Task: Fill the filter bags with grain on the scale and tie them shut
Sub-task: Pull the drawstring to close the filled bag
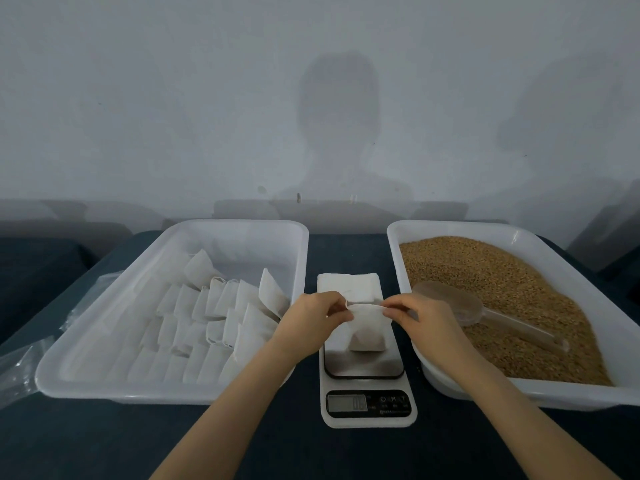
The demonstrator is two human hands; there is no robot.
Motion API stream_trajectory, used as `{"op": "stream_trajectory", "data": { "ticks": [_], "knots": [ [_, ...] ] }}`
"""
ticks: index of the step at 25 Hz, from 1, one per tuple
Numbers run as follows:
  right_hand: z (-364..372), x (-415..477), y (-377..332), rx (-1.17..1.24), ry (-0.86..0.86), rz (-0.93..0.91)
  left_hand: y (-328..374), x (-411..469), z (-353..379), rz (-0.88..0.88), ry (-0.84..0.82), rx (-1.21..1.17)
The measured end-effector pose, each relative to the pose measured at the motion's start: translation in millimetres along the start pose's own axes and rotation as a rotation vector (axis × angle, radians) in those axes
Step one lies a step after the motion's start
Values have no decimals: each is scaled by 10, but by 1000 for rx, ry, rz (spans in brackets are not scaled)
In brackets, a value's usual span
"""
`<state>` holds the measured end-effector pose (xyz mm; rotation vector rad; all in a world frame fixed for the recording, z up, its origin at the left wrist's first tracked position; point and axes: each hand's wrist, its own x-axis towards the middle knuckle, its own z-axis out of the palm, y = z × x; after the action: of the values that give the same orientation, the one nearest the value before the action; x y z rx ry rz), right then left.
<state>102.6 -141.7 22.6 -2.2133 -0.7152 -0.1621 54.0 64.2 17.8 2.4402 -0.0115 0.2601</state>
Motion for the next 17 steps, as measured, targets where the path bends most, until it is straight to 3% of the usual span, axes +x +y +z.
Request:
{"op": "stream_trajectory", "data": {
  "ticks": [17],
  "knots": [
    [5, -9, 22, 24, 11, -10, -20, 5, 5, -7, 40, -81]
  ]
}}
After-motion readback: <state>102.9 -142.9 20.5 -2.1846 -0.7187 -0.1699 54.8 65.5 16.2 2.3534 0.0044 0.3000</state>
